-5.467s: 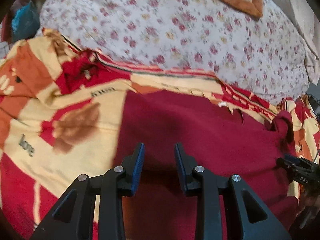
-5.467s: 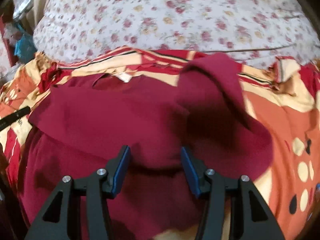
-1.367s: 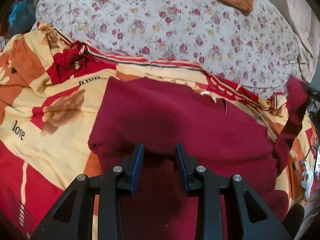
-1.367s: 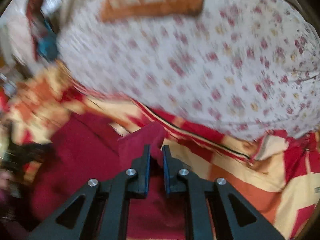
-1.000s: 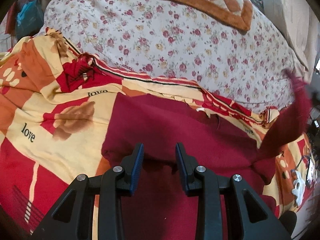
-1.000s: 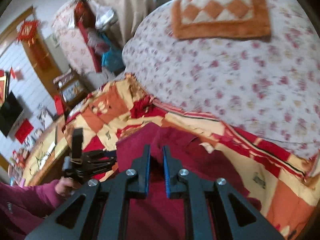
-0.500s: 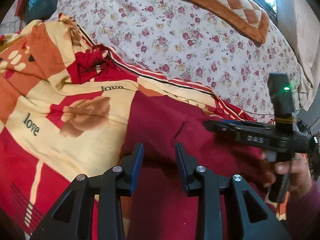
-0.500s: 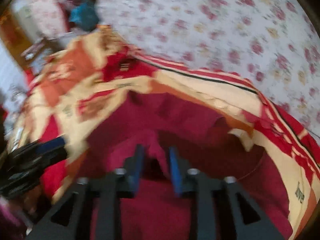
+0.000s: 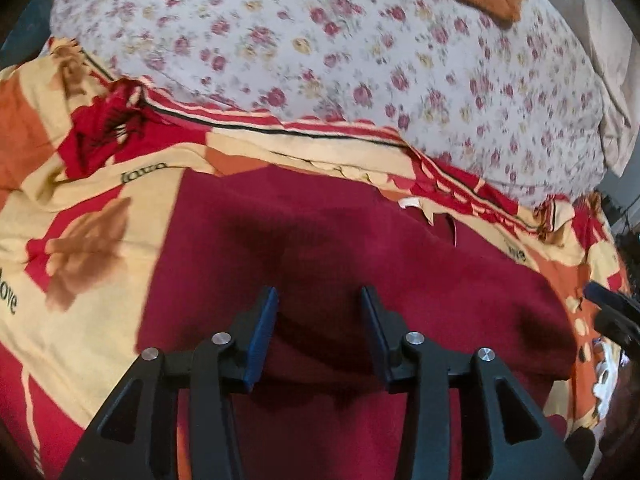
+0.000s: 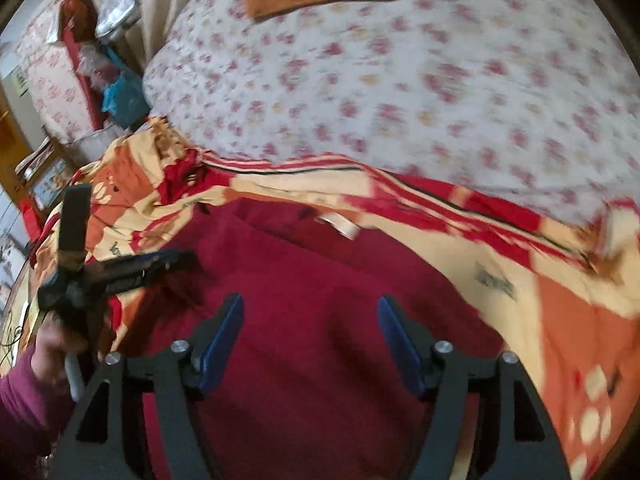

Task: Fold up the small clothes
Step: 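Fold the held sleeve across the body while the left gripper pinches the hem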

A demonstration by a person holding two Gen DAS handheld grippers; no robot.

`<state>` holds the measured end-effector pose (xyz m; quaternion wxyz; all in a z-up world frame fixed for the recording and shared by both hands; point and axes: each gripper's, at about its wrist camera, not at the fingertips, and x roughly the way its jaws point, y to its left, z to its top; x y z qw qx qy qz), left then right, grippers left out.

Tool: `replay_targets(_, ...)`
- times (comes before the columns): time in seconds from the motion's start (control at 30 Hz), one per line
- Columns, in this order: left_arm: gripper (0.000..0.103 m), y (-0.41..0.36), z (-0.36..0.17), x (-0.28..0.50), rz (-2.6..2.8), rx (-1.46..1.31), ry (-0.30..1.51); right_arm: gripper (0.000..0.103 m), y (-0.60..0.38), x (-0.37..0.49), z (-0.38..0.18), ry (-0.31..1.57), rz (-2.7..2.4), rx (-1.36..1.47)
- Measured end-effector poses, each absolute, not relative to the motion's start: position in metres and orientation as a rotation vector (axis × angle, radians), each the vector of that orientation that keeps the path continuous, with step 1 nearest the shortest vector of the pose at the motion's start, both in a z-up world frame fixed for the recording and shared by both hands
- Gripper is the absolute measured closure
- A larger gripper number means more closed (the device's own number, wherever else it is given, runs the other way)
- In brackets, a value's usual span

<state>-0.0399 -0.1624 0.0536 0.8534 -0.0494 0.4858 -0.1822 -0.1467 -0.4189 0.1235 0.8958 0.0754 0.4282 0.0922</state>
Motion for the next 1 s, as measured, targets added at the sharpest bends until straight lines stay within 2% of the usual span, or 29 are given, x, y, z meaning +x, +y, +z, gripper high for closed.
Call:
replay_targets(0.03,0.082,-0.167,0.052,-0.04,-0.394,-0.094,1.028,0.026,-0.429,-0.157,0.12,0.894,0.173,0.171)
replay_targets(0.1,0.089,-0.173,0.051,-0.038,-0.409,-0.098,1.042,0.026,-0.446,-0.172,0.107,0.924,0.137,0.189)
replay_targets(0.13,0.1,-0.175,0.051,-0.037,-0.411,-0.102,1.048,0.026,-0.452,-0.177,0.102,0.938,0.124,0.194)
replay_targets(0.17,0.103,-0.176,0.052,-0.036,-0.411,-0.101,1.05,0.026,-0.456,-0.181,0.097,0.95,0.114,0.199)
replay_targets(0.43,0.103,-0.151,0.107,-0.049,-0.387,-0.132,0.903,0.024,-0.494,-0.2,0.089,0.914,0.026,0.321)
replay_targets(0.5,0.103,-0.138,0.105,-0.049,-0.363,-0.152,0.913,0.02,-0.501,-0.196,0.086,0.925,-0.003,0.345)
replay_targets(0.67,0.103,-0.131,0.08,-0.047,-0.338,-0.16,0.989,0.02,-0.506,-0.171,0.068,0.963,-0.019,0.419)
replay_targets(0.87,0.103,-0.131,0.08,-0.049,-0.35,-0.173,0.989,0.02,-0.501,-0.126,0.04,1.005,0.01,0.54)
replay_targets(0.9,0.103,-0.132,0.081,-0.048,-0.352,-0.171,0.99,0.024,-0.499,-0.121,0.037,1.011,0.024,0.544)
replay_targets(1.0,0.103,-0.135,0.085,-0.047,-0.383,-0.181,1.0,0.081,-0.49,-0.113,0.043,0.999,0.003,0.423)
